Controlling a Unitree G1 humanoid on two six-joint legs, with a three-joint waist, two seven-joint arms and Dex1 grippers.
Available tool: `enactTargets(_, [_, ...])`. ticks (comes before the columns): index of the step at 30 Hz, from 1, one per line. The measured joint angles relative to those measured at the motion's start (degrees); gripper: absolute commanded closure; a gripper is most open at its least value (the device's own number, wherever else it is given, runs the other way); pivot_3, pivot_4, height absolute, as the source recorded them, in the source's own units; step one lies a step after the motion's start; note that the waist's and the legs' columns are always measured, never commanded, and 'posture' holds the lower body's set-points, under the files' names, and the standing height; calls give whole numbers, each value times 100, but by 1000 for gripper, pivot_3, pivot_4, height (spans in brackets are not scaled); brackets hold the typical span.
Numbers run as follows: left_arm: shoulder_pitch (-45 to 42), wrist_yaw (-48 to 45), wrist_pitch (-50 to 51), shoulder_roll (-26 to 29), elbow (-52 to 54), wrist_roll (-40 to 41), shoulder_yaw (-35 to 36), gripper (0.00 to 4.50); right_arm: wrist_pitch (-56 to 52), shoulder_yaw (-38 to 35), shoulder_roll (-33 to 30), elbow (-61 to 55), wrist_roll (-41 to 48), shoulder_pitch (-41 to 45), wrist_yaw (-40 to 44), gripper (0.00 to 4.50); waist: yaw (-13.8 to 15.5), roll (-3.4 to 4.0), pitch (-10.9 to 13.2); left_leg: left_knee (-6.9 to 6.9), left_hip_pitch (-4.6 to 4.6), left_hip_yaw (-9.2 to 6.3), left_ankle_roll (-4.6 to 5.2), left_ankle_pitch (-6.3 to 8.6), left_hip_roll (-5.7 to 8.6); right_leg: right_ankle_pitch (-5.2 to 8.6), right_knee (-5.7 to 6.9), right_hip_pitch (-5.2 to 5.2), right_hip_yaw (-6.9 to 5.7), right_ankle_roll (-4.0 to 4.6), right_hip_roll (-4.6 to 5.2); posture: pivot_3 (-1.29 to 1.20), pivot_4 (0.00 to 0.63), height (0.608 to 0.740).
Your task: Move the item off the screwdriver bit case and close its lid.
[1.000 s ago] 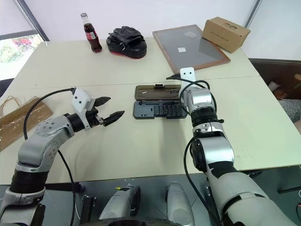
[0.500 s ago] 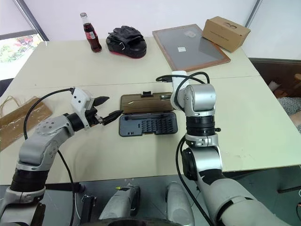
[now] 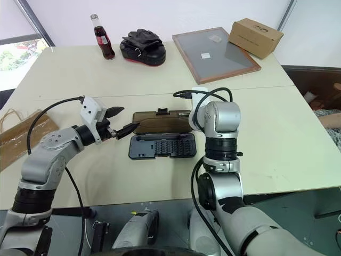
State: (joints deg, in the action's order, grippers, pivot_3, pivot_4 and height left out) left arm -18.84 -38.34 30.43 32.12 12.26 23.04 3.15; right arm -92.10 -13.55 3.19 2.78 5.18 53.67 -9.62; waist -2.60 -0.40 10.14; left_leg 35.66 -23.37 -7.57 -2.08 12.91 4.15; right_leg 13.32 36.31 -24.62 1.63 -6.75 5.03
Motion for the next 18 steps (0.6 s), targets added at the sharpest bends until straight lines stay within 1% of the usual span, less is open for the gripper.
enactTargets(6, [5,-27,16,41,8,14,21,0,0,-32,2,37,42,1,-40,4472,0,0,0,-1,0,1,0,0,0,0,0,0,0,0,0,0,150,740])
enactTargets(9, [6,-32,23,42,21,18,27,0,0,-58,-10,37,82,1,-31,3588,1,0,0,-1,0,1,0,0,0,0,0,0,0,0,0,0,150,740])
enactTargets(13, [18,-56,43,51,37,25,36,0,-1,-26,-76,28,170,0,30,1593,3,0,0,-1,0,1,0,0,0,0,-1,0,0,0,0,0,150,740])
enactTargets(14, [33,-79,59,59,53,41,36,0,-1,32,-140,7,207,0,85,954,3,0,0,-1,0,1,0,0,0,0,-1,0,0,0,0,0,150,740])
enactTargets(16, [67,-135,98,77,144,120,36,0,0,208,-339,-99,277,-8,244,66,4,1,0,-2,-1,1,0,0,0,0,-2,0,0,0,1,0,150,740])
enactTargets(18, [105,-229,196,137,259,228,42,0,31,400,-581,-351,350,-26,470,66,3,2,1,-2,-1,1,0,0,0,0,-3,1,0,0,1,0,150,740])
